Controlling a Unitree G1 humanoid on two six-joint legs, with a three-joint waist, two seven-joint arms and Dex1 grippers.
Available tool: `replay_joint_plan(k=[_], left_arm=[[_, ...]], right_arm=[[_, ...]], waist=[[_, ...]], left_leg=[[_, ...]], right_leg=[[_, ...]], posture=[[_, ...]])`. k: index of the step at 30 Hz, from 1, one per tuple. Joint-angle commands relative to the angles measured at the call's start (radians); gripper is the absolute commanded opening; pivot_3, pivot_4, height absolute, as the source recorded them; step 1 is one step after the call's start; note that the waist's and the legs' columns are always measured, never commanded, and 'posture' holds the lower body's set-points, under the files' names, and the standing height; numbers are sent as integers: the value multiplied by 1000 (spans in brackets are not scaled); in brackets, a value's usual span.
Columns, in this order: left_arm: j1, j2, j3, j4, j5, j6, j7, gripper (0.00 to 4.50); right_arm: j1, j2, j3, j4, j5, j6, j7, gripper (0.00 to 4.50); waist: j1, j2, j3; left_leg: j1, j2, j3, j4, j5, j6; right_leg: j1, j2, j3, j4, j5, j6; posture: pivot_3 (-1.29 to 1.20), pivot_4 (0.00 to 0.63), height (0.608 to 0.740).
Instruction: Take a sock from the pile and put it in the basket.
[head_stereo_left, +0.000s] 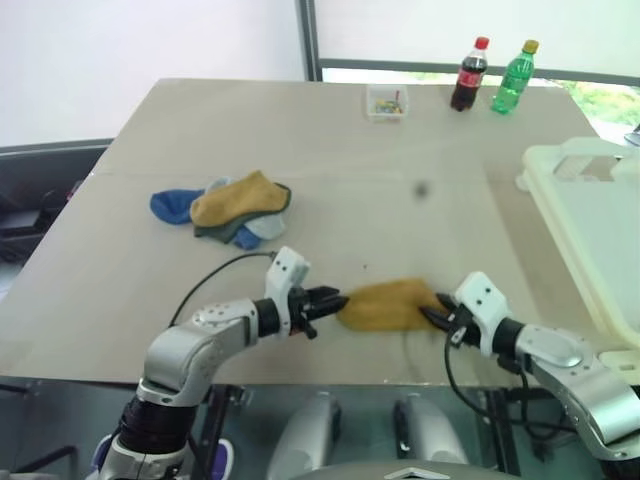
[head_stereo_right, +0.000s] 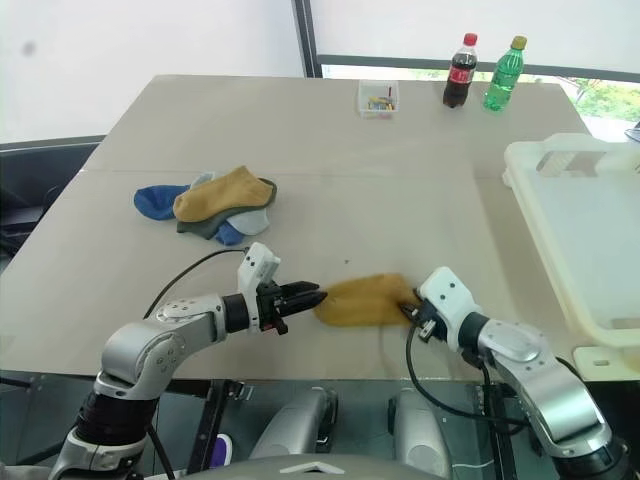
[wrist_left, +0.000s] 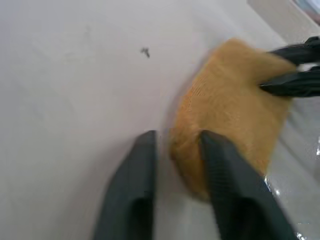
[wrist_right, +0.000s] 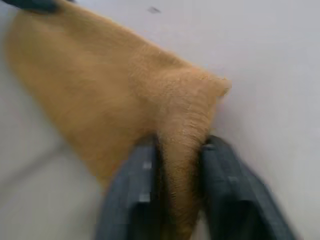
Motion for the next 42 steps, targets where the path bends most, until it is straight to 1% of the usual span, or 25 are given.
replay_joint_plan(k=[1, 2, 4, 5, 8, 10, 13, 16, 21, 27, 31, 36, 42], left_arm=[[6, 6, 21, -2, 20, -28, 18, 3063], [12, 11, 35, -12, 22, -54, 10, 3500], [24, 18, 64, -34, 14, -92, -3, 4282], [28, 20, 75, -39, 14, -106, -2, 4468], [38, 22, 96, -47, 65, -172, 35, 4468], [33, 36, 103, -40, 142, -237, 78, 4468], [2, 30, 125, -13, 232, -296, 168, 4468], [-49, 15, 147, 33, 297, -322, 250, 4468], [-160, -30, 179, 138, 337, -313, 344, 4468], [-263, -63, 166, 259, 421, -333, 435, 4468], [-305, -58, 139, 352, 470, -363, 434, 4468], [-321, -45, 129, 414, 494, -389, 403, 4468], [-317, -39, 113, 409, 506, -414, 359, 4468]], right_arm=[[9, -8, -32, -19, -10, -27, 3, 3002], [16, -7, -53, -39, 8, -35, 12, 3479], [36, -11, -97, -84, 50, -64, 46, 4298], [44, -15, -114, -99, 62, -83, 62, 4322], [55, -21, -175, -144, 127, -119, 116, 4322], [46, -20, -209, -167, 164, -144, 143, 4322], [10, -1, -236, -174, 204, -151, 140, 4322], [-38, -2, -227, -164, 211, -149, 136, 4322], [-89, 6, -195, -133, 201, -154, 130, 4322], [-114, 12, -157, -99, 171, -171, 131, 4322], [-120, 13, -150, -100, 163, -165, 128, 4322], [-121, 11, -153, -104, 156, -158, 124, 4322], [-120, 9, -157, -112, 156, -151, 121, 4322]], waist=[[1, 0, 0], [1, 0, 0], [0, 0, 0], [0, 0, 0], [-1, 0, 0], [3, 0, 1], [5, -1, 1], [6, -1, 1], [6, -1, 1], [5, -1, 1], [4, -1, 1], [4, -1, 1], [4, -1, 1]], left_leg=[[0, 0, 0, 0, 0, 0], [0, 1, 0, 0, 0, 0], [0, 1, 0, 0, 0, 0], [0, 1, 0, 0, 0, 0], [0, 1, 0, 0, 0, 0], [0, 1, 0, 0, 0, 0], [-1, 1, 0, 0, 0, 0], [-1, 1, 0, 0, 0, 0], [-1, 0, -1, -1, 0, 0], [-2, 0, -1, -1, 0, 0], [-2, 0, -1, -1, 0, 0], [-2, 0, -1, -1, 0, 0], [-2, 0, -1, -1, 0, 0]], right_leg=[[0, 0, 0, 0, 0, 0], [0, 0, 0, 0, 0, 0], [0, -1, 0, 0, 0, 0], [0, -2, 0, 0, 0, 0], [0, -2, 0, 0, 0, 0], [0, -3, 0, -1, 0, 0], [0, -3, 0, -2, 0, 0], [0, -3, -1, -2, 0, 1], [0, 1, -1, -2, 1, 1], [-1, 1, -1, -2, 1, 1], [-1, 1, -1, -2, 1, 1], [-1, 1, -1, -2, 1, 1], [-1, 0, -1, -2, 1, 1]], posture=[[0, 150, 740], [0, 150, 740], [0, 150, 740], [0, 150, 740], [0, 150, 740], [0, 150, 740], [0, 150, 740], [0, 150, 740], [0, 150, 740], [0, 150, 740], [0, 150, 740], [0, 150, 740], [0, 150, 740]])
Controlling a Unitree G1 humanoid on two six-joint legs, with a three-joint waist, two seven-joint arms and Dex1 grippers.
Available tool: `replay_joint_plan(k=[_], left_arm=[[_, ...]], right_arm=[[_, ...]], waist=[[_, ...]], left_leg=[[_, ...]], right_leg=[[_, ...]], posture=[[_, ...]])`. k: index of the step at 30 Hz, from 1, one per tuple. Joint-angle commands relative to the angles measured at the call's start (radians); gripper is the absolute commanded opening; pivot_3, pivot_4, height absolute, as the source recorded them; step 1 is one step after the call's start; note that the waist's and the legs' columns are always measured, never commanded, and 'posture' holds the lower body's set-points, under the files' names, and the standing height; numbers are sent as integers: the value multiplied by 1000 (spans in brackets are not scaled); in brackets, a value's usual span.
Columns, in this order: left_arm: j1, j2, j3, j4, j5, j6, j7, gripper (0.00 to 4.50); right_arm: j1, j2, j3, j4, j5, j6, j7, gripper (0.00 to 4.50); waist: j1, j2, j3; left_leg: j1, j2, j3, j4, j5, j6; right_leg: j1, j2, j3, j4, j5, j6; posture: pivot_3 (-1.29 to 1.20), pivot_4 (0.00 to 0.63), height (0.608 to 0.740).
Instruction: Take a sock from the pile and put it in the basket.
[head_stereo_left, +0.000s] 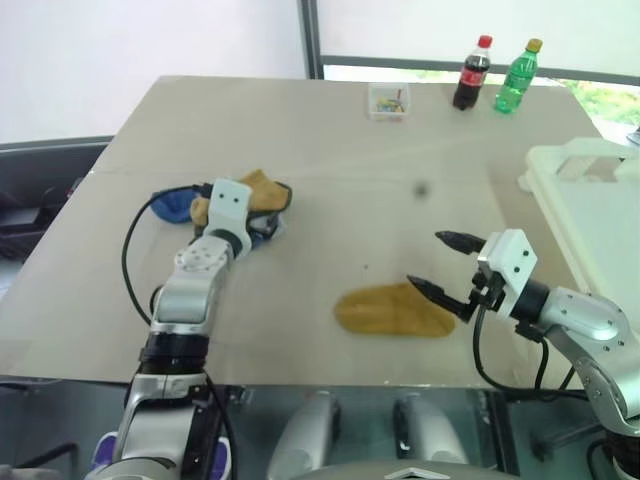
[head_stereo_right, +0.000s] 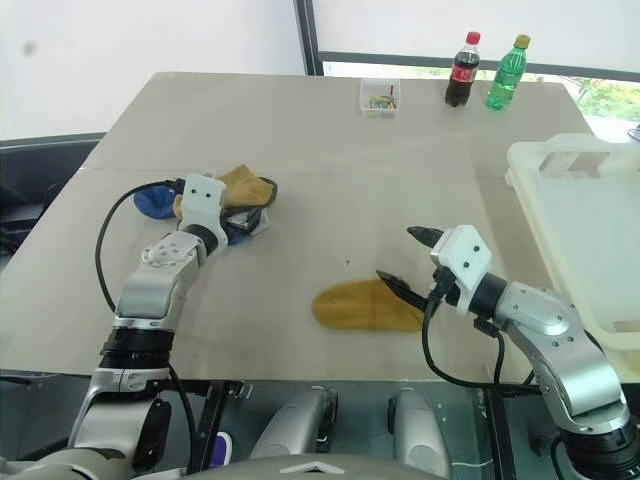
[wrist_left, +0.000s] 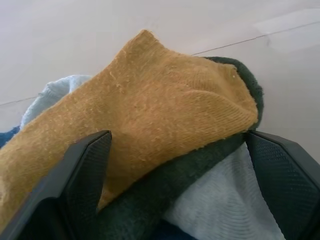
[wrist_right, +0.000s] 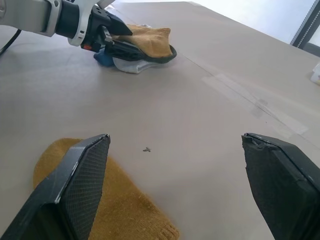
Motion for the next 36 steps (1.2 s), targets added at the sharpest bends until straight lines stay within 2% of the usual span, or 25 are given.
replay_joint_plan(k=[1, 12, 15, 16, 21, 22, 31, 36], left_arm=[[-4, 14, -7, -37, 19, -27, -21, 4468], [-36, -18, 10, 2, 42, -12, 31, 4468], [-38, -30, 21, -3, 33, -12, 34, 3688], [-38, -33, 23, -4, 30, -13, 33, 3297], [-37, -45, 33, -11, 19, -15, 24, 808], [-36, -46, 33, -15, 18, -15, 23, 448], [-26, -36, 42, -31, 2, -26, 4, 448], [-18, -36, 46, -50, -3, -13, 3, 2737]], right_arm=[[-7, -5, -9, -35, 4, -6, -6, 4322], [-9, -13, -9, -36, 6, -4, 2, 4322], [-8, -15, -9, -37, 6, -4, 5, 4322], [-9, -15, -8, -36, 5, -5, 5, 4322], [-10, -18, -6, -35, 5, -5, 6, 4322], [-9, -18, -6, -35, 4, -5, 7, 4322], [-10, -21, -1, -37, 0, 1, 4, 4322], [-14, -21, 4, -34, -3, 1, 5, 4322]], waist=[[0, 0, 0], [0, 0, 0], [0, 0, 0], [0, 0, 0], [0, 0, 0], [0, 0, 0], [0, 0, 0], [0, 0, 0]], left_leg=[[0, 0, 0, 0, 0, 0], [0, 0, 0, 0, 0, 0], [0, 0, 0, 0, 0, 0], [0, 0, 0, 0, 0, 0], [0, 0, 0, 0, 0, 0], [0, 0, 0, 0, 0, 0], [0, 0, 0, 0, 0, 0], [0, 0, 0, 0, 0, 0]], right_leg=[[0, 0, 0, 0, 0, 0], [0, 0, 0, 0, 0, 0], [0, 0, 0, 0, 0, 0], [0, 0, 0, 0, 0, 0], [0, 0, 0, 0, 0, 0], [0, 0, 0, 0, 0, 0], [0, 0, 0, 0, 0, 0], [0, 0, 0, 0, 0, 0]], posture=[[0, 150, 740], [0, 150, 740], [0, 150, 740], [0, 150, 740], [0, 150, 740], [0, 150, 740], [0, 150, 740], [0, 150, 740]])
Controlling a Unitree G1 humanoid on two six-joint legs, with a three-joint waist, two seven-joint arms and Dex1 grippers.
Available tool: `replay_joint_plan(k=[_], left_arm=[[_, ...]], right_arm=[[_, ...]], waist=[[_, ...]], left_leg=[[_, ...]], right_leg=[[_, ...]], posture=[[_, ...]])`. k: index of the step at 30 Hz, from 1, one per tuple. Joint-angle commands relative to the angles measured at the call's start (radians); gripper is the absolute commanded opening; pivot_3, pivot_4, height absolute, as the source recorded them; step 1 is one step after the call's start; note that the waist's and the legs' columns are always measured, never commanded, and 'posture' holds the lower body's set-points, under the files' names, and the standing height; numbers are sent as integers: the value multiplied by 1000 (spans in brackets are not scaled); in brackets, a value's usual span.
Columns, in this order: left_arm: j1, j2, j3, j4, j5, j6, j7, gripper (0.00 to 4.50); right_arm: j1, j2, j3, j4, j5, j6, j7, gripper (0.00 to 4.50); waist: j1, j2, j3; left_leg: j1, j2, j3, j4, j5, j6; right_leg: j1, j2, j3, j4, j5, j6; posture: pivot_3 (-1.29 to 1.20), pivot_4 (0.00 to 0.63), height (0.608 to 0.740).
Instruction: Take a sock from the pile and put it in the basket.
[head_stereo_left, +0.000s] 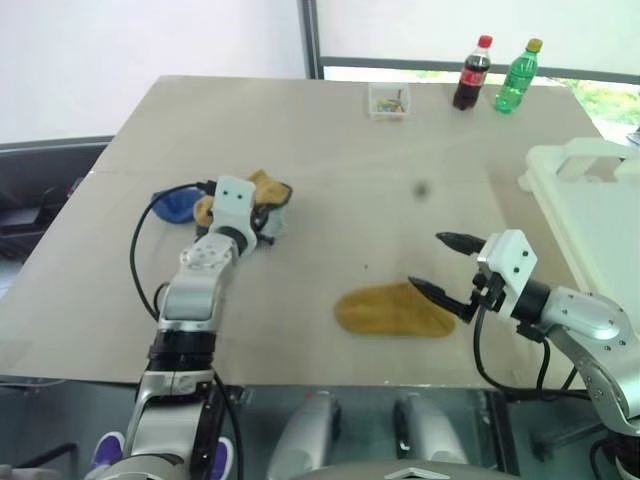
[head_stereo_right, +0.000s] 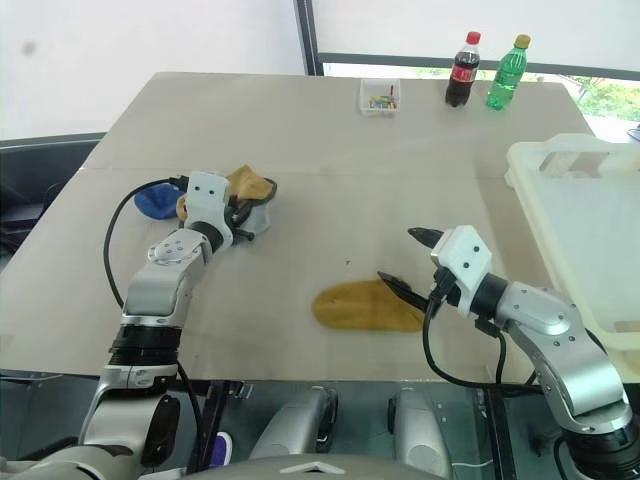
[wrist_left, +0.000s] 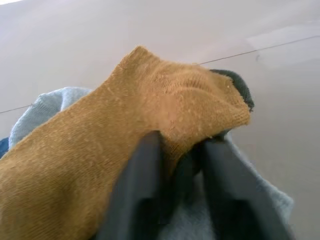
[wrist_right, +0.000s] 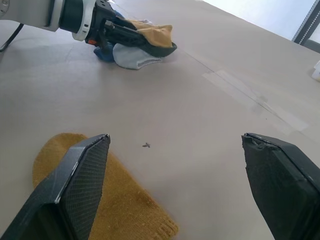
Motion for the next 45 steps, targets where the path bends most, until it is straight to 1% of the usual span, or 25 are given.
replay_joint_plan(k=[1, 2, 15, 26, 29, 30, 34, 35, 39, 45], left_arm=[[0, 11, 19, -61, 1, -9, 0, 3302], [2, 12, 18, -65, 4, -7, 1, 3657], [-23, 18, -14, -35, 58, -80, 8, 3657], [-31, -2, -8, -3, 64, -111, 16, 3657], [-38, -9, -7, 15, 59, -107, 15, 2864], [-41, -12, -6, 22, 57, -106, 15, 2520], [-57, -19, -13, 87, 63, -139, 8, 371], [-61, -20, -12, 101, 63, -148, 7, 100], [-72, -13, -3, 122, 59, -179, 1, 100], [-55, 2, 20, 65, 30, -177, -29, 100]], right_arm=[[-15, -7, 5, -32, -2, -6, 1, 4322], [-15, -7, 6, -31, -3, -7, 1, 4322], [-21, -8, 14, -23, -14, -10, 5, 4322], [-15, -17, 6, -22, -10, -9, 13, 4322], [-14, -18, 5, -22, -9, -9, 14, 4322], [-14, -18, 5, -23, -9, -8, 14, 4322], [-14, -17, 4, -23, -9, -7, 13, 4322], [-14, -17, 4, -23, -9, -6, 13, 4322], [-13, -16, 2, -27, -10, -4, 7, 4322], [-11, -9, -2, -29, -11, -17, -4, 4322]], waist=[[0, 0, 0], [0, 0, 0], [0, 0, 0], [0, 0, 0], [0, 0, 0], [0, 0, 0], [0, 0, 0], [0, 0, 0], [0, 0, 0], [0, 0, 0]], left_leg=[[0, 0, 0, 0, 0, 0], [0, 0, 0, 0, 0, 0], [0, 0, 0, 0, 0, 0], [0, 0, 0, 0, 0, 0], [0, 0, 0, 0, 0, 0], [0, 0, 0, 0, 0, 0], [0, 0, 0, 0, 0, 0], [0, 0, 0, 0, 0, 0], [0, 0, 0, 0, 0, 0], [0, 0, 0, 0, 0, 0]], right_leg=[[0, 0, 0, 0, 0, 0], [0, 0, 0, 0, 0, 0], [0, 0, 0, 0, 0, 0], [0, 0, 0, 0, 0, 0], [0, 0, 0, 0, 0, 0], [0, 0, 0, 0, 0, 0], [0, 0, 0, 0, 0, 0], [0, 0, 0, 0, 0, 0], [0, 0, 0, 0, 0, 0], [0, 0, 0, 0, 0, 0]], posture=[[0, 150, 740], [0, 150, 740], [0, 150, 740], [0, 150, 740], [0, 150, 740], [0, 150, 740], [0, 150, 740], [0, 150, 740], [0, 150, 740], [0, 150, 740]])
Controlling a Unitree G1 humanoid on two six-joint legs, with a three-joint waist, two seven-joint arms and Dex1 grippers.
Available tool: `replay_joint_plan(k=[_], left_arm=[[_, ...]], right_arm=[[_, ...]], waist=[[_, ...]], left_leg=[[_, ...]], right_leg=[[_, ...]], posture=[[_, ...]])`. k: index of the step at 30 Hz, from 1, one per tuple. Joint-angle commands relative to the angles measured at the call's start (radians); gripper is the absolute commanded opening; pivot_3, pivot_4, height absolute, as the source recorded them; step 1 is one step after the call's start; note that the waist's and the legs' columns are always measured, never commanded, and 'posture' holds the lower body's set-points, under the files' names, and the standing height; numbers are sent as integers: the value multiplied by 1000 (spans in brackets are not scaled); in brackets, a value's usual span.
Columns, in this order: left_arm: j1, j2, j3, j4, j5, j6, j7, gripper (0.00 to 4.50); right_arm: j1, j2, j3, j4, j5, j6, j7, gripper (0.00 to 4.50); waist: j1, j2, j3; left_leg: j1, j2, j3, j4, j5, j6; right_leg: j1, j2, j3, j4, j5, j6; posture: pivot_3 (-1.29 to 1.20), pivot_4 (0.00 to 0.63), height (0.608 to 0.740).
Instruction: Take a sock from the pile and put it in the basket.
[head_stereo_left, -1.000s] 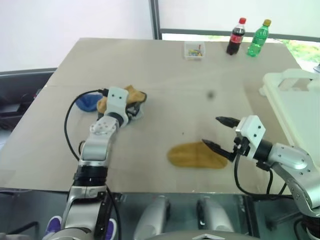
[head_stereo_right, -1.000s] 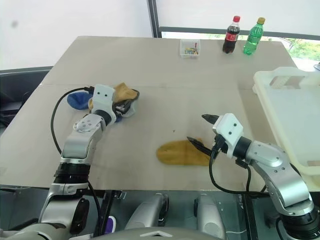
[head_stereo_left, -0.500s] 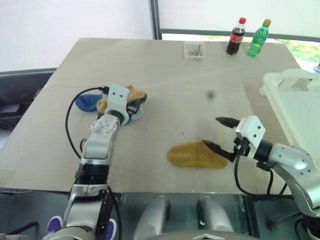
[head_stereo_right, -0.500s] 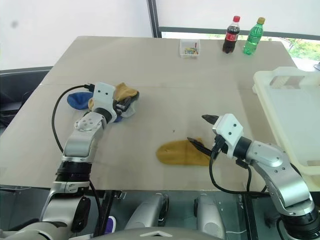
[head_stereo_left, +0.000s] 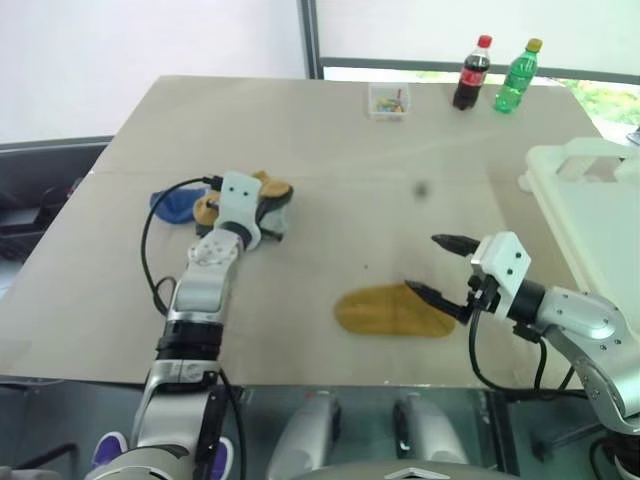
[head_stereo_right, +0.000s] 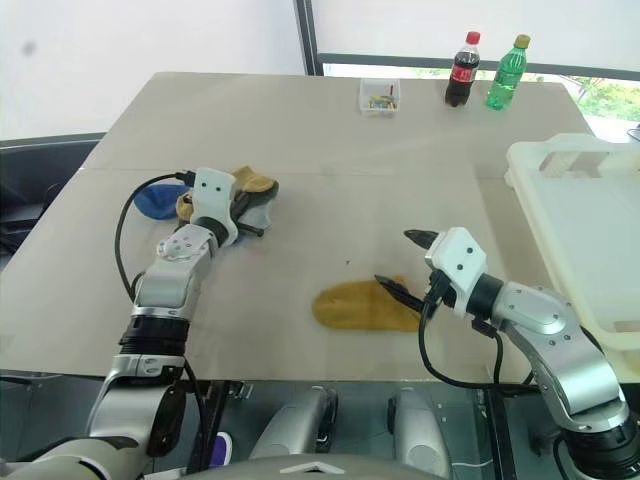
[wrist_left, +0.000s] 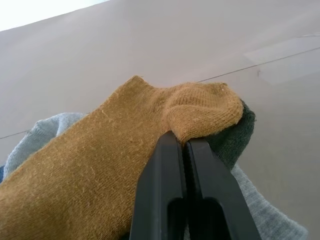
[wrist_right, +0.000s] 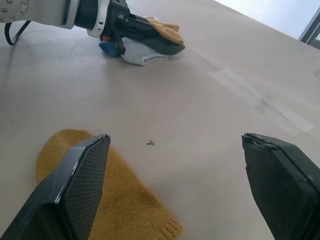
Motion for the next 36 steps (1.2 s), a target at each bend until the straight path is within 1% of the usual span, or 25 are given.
replay_joint_plan(k=[1, 6, 14, 19, 20, 23, 24, 25, 26, 27, 36], left_arm=[[-6, 13, 32, -71, -25, -17, -16, 100], [-10, 6, 34, -89, -38, 6, -20, 100], [13, 9, 31, -116, -41, 37, -32, 100], [19, 18, 8, -114, -1, 52, -16, 100], [20, 16, 13, -113, -17, 60, -32, 100], [19, 8, 24, -119, -34, 70, -37, 909], [17, 7, 24, -121, -32, 71, -31, 1294], [14, 6, 20, -124, -29, 72, -28, 1807], [11, 5, 19, -125, -28, 74, -26, 1972], [8, 4, 17, -125, -27, 75, -24, 2318], [-18, -5, 16, -118, -32, 72, -19, 2318]], right_arm=[[-1, 3, -27, -31, 8, -26, -3, 4322], [-20, 37, -25, -24, 15, -97, 11, 4322], [-40, 65, -26, -19, 23, -154, 16, 4322], [-51, 81, -23, -1, 31, -178, 24, 4322], [-53, 83, -20, 3, 29, -182, 25, 4322], [-52, 85, -15, 11, 25, -191, 28, 4322], [-51, 85, -14, 12, 24, -193, 29, 4322], [-50, 84, -13, 13, 23, -194, 30, 4322], [-50, 83, -13, 14, 22, -195, 30, 4322], [-49, 82, -13, 15, 21, -196, 31, 4322], [-39, 78, -9, 20, 12, -205, 31, 4322]], waist=[[0, 0, 0], [0, 0, 0], [-1, 0, 0], [0, 0, 0], [0, 0, 0], [0, 0, 0], [0, 0, 0], [0, 0, 0], [0, 0, 0], [0, 0, 0], [0, 0, 0]], left_leg=[[0, 0, 0, 0, 0, 0], [0, 0, 0, 0, 0, 0], [0, 0, 0, 0, 0, 0], [0, 0, 0, 0, 0, 0], [0, 0, 0, 0, 0, 0], [0, 0, 0, 0, 0, 0], [0, 0, 0, 0, 0, 0], [0, 0, 0, 0, 0, 0], [0, 0, 0, 0, 0, 0], [0, 0, 0, 0, 0, 0], [0, 0, 0, 0, 0, 0]], right_leg=[[0, 0, 0, 0, 0, 0], [0, 0, 0, 0, 0, 0], [0, 0, 0, 0, 0, 0], [0, 0, 0, 0, 0, 0], [0, 0, 0, 0, 0, 0], [0, 0, 0, 1, 0, 0], [0, 0, 0, 1, 0, 0], [0, 0, 0, 1, 0, 0], [0, 0, 0, 1, 0, 0], [0, 0, 0, 1, 0, 0], [0, 0, 0, 1, 0, 0]], posture=[[0, 150, 740], [0, 150, 740], [0, 150, 740], [0, 150, 740], [0, 150, 740], [0, 150, 740], [0, 150, 740], [0, 150, 740], [0, 150, 740], [0, 150, 740], [0, 150, 740]])
